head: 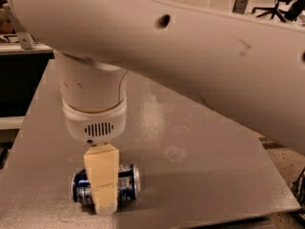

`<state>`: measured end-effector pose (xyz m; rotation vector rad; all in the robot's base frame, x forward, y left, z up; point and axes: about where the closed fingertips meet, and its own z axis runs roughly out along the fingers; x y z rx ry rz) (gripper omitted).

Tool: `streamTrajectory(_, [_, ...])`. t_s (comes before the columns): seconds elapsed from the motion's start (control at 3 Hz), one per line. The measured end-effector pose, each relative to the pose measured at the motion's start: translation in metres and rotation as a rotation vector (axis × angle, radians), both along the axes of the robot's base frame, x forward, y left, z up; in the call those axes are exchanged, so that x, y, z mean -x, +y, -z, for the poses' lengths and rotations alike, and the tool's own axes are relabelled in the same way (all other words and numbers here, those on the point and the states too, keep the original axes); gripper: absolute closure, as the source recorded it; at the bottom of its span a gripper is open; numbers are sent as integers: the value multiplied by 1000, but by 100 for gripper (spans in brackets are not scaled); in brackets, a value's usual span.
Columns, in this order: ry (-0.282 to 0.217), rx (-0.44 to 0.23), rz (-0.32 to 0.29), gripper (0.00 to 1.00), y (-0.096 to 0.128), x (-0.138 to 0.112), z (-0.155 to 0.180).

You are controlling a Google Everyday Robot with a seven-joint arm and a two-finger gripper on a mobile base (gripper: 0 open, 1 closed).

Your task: Place pepsi can upright

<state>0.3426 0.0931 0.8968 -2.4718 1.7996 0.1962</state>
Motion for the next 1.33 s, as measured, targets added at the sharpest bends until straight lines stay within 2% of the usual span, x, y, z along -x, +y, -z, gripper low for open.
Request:
streamTrajectory(0.67, [7,27,71,0,13,12,27])
streamTrajectory(1.33, [7,57,117,0,15,9,50])
